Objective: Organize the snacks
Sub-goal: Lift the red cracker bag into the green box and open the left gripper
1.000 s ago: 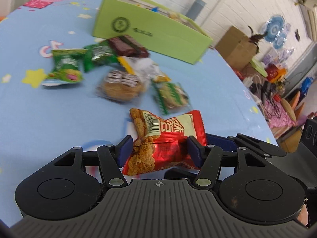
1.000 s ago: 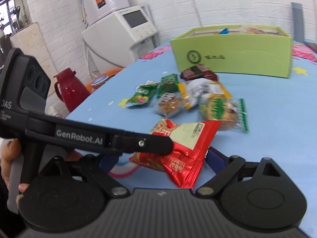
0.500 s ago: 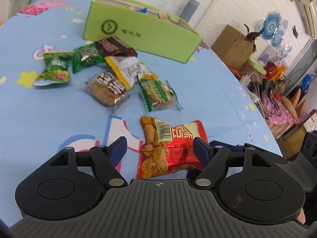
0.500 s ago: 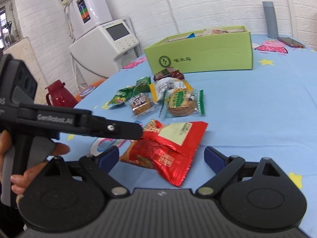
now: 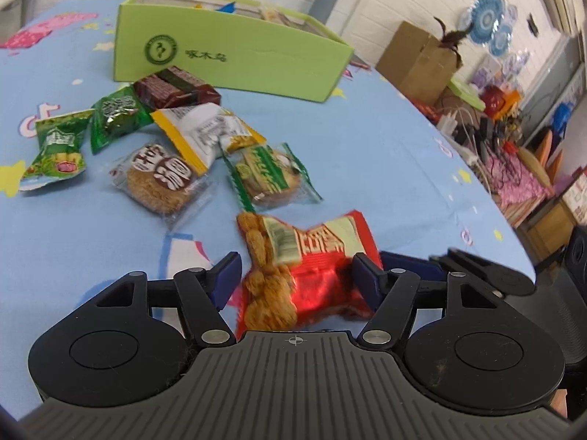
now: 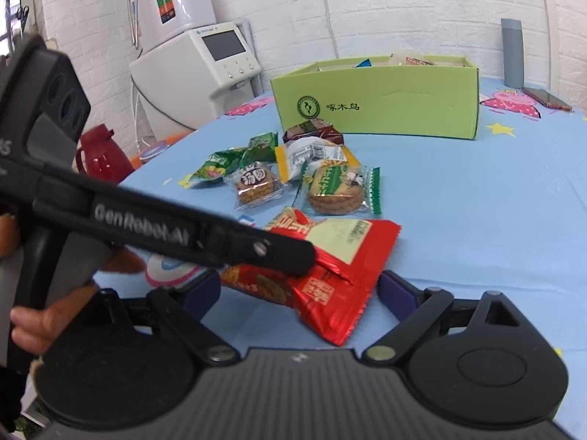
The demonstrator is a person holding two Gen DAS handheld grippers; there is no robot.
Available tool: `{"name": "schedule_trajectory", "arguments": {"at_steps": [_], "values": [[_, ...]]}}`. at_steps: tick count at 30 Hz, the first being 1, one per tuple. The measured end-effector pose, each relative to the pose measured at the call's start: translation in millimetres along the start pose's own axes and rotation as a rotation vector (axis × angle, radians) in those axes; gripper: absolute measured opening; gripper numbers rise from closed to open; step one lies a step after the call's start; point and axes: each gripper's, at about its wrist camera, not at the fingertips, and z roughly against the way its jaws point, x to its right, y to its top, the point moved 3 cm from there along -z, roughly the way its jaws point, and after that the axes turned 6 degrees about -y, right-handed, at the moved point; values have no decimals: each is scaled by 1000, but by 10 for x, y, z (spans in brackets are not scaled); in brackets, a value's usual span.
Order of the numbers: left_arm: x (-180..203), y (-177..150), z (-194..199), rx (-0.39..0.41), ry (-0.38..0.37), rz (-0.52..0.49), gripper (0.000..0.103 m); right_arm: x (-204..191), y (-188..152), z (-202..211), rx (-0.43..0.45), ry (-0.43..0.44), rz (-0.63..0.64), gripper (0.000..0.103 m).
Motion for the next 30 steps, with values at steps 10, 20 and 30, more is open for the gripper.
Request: {"name": "schedule_trajectory", "arguments": {"at_steps": [10, 20, 30], "values": [[260, -109, -108, 15, 49, -93, 39, -169, -3, -87, 0, -37, 99, 85], [178, 570, 139, 92, -27, 16, 37, -212, 697, 84, 110, -19, 143, 85], [-394, 2193, 82, 209, 77, -19, 37, -134, 2236, -828, 183, 29, 231, 87]]}}
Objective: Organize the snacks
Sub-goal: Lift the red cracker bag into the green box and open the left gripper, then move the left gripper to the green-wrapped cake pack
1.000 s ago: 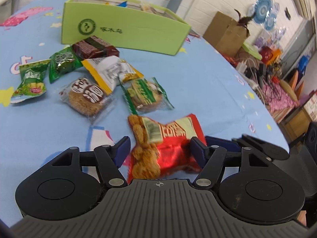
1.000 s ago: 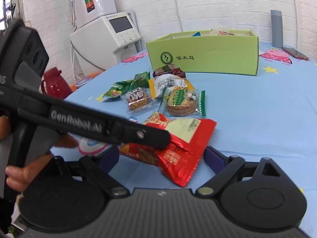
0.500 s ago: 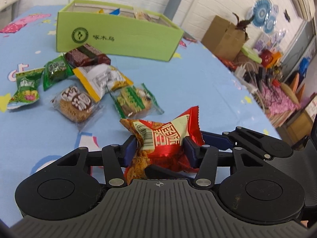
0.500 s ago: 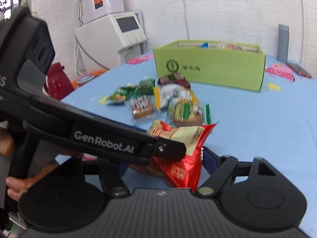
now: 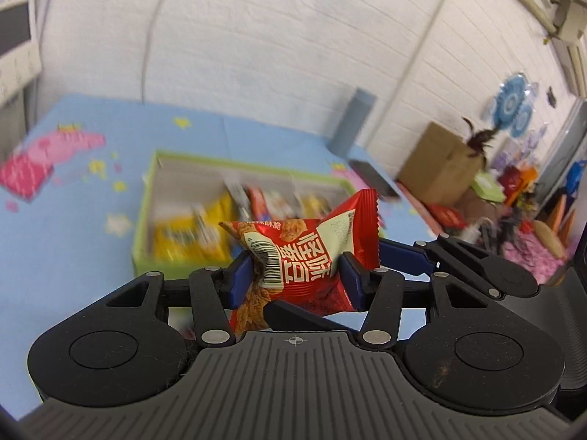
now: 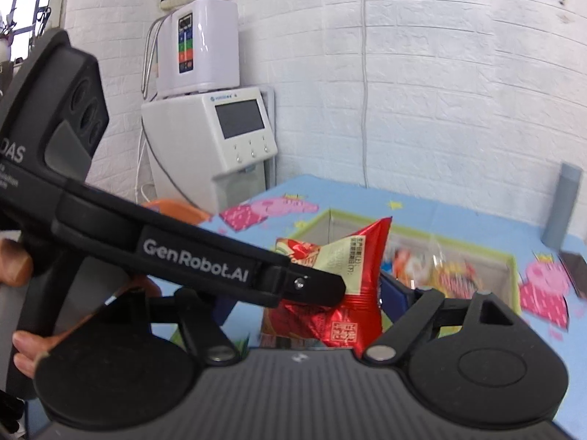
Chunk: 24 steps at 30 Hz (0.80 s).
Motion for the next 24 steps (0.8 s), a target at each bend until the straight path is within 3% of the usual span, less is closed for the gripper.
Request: {"name": "schedule_trajectory", "arguments": {"at_steps": [5, 8, 12, 17, 19, 22, 24], "values": [[-407, 408, -462, -23, 68, -14, 38, 195, 315, -795, -50, 26, 17, 89], [-649, 443, -743, -41, 96, 12, 39, 304, 280, -1160, -90, 28, 10, 92], [-824, 462, -831, 12, 131, 38, 47, 400, 192, -1405, -126, 10, 9, 93], [-737, 443, -398, 116, 108, 20, 51, 506, 217, -961, -20, -9, -52, 94], [-638, 328, -176, 137, 107, -9, 63, 449, 148, -669, 19, 12, -61, 94], [-530, 24, 79, 120, 97, -55, 64, 279, -130, -296, 15, 78, -64, 93], [-499, -226, 144, 68, 85, -73, 62, 187, -400, -148, -39, 128, -91, 93]]}}
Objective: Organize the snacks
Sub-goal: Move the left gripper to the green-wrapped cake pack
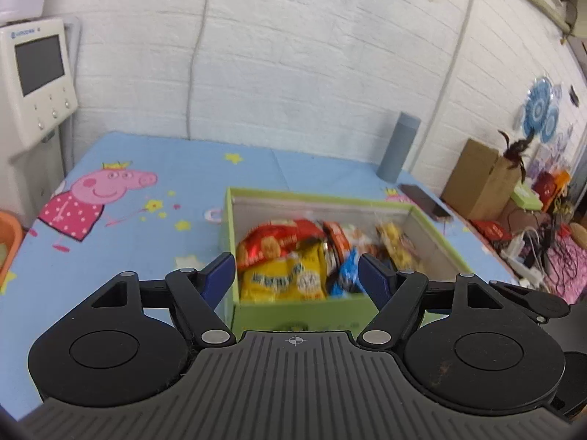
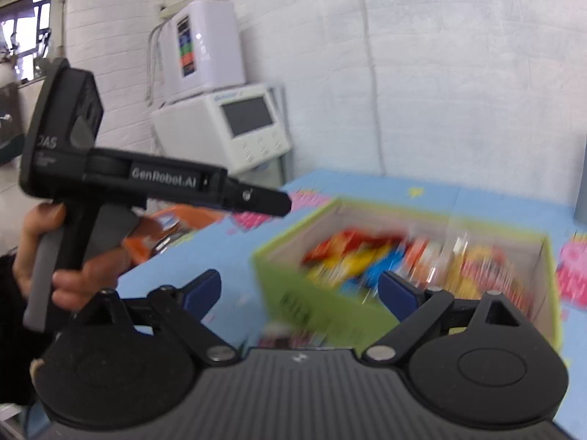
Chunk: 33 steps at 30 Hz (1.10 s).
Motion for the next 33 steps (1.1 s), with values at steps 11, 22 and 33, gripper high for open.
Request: {"name": "schedule_trajectory", "arguments": {"at_steps": [11, 22, 33], "values": [[290, -757, -81, -214, -118, -29, 51, -137, -864, 280, -166, -57, -37, 93], [752, -1108, 26, -310, -238, 20, 47, -186, -1144, 314, -225, -58, -1, 93], [920, -1407, -77, -358, -141, 57, 35, -292, -1269, 478, -188, -65, -30, 94]]}}
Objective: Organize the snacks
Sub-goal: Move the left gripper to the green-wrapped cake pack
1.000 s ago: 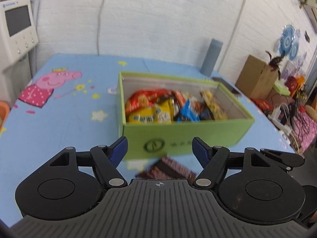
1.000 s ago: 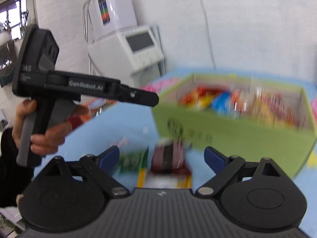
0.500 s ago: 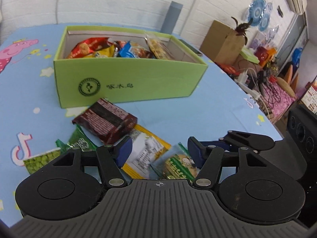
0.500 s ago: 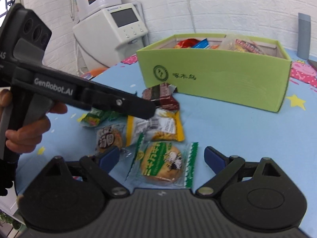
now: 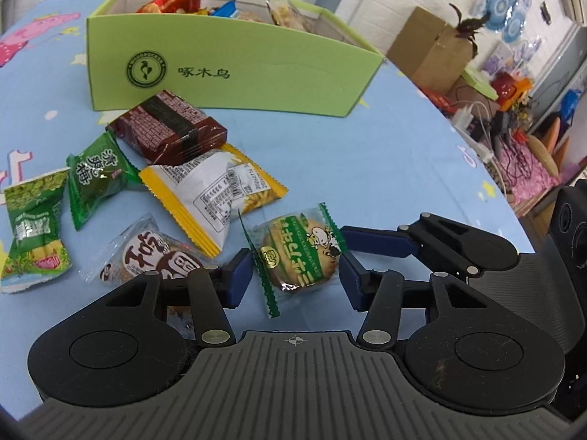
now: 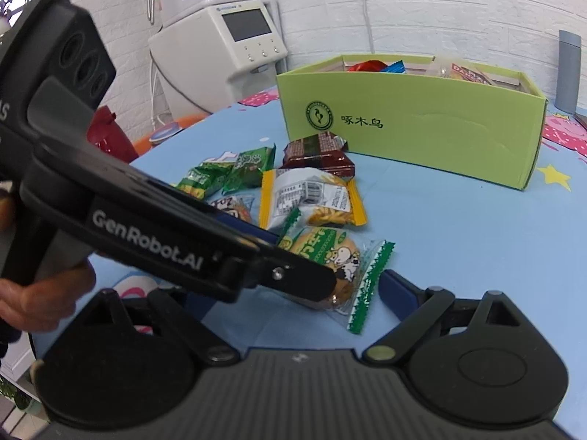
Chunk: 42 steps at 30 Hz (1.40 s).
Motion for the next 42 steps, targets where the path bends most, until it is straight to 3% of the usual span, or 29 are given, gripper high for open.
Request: {"name": "schedule_trajectory", "arguments": {"at_steps": [8, 13, 21, 28, 32, 36, 38, 40, 42], "values": [[212, -326, 113, 8, -40, 29, 35, -47, -253, 320, 9, -12, -70, 94], [356, -538, 151, 50, -52, 7, 45, -76, -402, 493, 28, -25, -117, 94], [356, -534, 193, 45, -60, 32, 45, -68, -484, 581, 47, -43, -152, 93], [316, -569, 257, 69, -16, 30, 46, -23, -523, 614, 77, -37, -190, 93], [307, -508, 181, 56, -42, 38, 46, -36, -464, 557, 62, -41, -165, 94], [340, -479, 119, 49, -54, 26, 43, -105, -424, 492, 52, -59, -115, 94], [343, -484, 120, 53, -44, 18, 38, -119, -430, 490, 52, -67, -102, 94], [337, -487, 118, 57, -23, 12, 24, -128, -439, 482, 60, -74, -99, 93], [319, -474, 120, 58, -30, 38, 20, -177, -432, 478, 57, -108, -77, 85]]}}
